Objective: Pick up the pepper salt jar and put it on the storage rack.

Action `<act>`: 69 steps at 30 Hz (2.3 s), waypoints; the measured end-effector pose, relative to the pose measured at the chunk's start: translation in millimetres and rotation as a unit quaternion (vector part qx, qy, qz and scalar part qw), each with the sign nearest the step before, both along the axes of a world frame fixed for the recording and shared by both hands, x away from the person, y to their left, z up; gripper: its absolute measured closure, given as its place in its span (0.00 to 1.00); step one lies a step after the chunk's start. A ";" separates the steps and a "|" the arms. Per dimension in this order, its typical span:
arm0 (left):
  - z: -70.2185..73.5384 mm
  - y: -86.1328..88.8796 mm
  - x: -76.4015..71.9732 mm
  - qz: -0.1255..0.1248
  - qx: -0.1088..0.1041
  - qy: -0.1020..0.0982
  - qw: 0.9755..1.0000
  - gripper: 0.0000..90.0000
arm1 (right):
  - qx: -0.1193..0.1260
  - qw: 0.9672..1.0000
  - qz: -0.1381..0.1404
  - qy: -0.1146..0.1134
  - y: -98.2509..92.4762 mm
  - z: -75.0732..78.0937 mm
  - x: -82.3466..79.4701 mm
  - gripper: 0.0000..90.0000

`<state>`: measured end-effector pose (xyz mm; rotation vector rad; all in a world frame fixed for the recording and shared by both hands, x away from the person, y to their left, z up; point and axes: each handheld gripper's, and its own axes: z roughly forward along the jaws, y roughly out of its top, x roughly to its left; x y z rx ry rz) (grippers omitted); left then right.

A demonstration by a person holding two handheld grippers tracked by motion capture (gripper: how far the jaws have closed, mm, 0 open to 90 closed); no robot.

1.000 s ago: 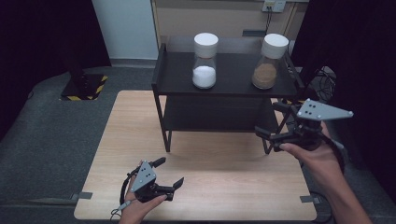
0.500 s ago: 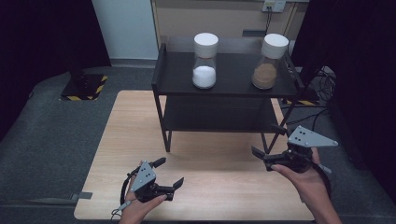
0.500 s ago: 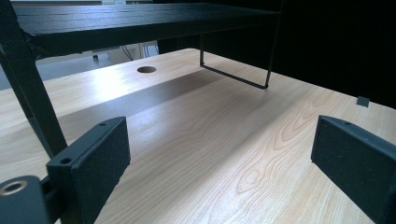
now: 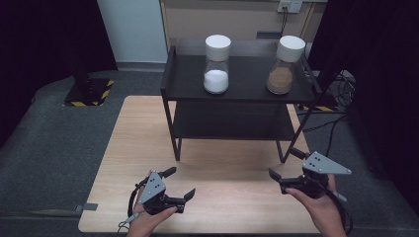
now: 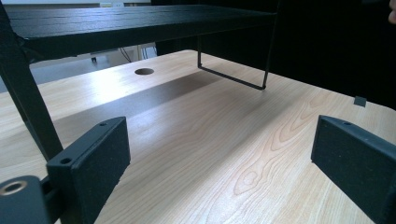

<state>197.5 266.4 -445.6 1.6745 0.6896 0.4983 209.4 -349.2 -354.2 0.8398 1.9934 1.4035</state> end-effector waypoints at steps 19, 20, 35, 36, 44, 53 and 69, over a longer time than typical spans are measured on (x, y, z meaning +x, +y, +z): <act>-4.0 -2.9 0.8 0.001 0.005 0.007 1.000 0.04 | 0.001 0.999 -0.043 0.030 -16.8 -47.2 -17.6 0.03; -4.4 -2.5 0.7 0.002 0.004 0.007 1.000 0.04 | 0.002 0.998 -0.044 0.033 -17.2 -49.7 -18.1 0.03; -7.8 -3.0 0.8 0.004 0.010 0.012 1.000 0.04 | 0.012 0.997 -0.056 0.052 -18.8 -83.0 -25.2 0.03; -8.5 -3.1 0.9 0.005 0.010 0.012 1.000 0.04 | 0.012 0.997 -0.056 0.050 -18.7 -84.9 -25.8 0.03; -11.6 -4.0 0.1 0.011 0.011 0.013 1.000 0.04 | 0.010 0.997 -0.060 0.041 -15.2 -94.6 -32.9 0.03; -14.0 -7.7 0.5 0.007 0.015 0.013 1.000 0.04 | 0.020 0.997 -0.072 0.035 -19.3 -96.3 -36.6 0.03; -18.2 -4.8 0.0 0.017 0.015 0.015 1.000 0.04 | 0.023 0.996 -0.079 0.040 -20.8 -103.6 -37.1 0.03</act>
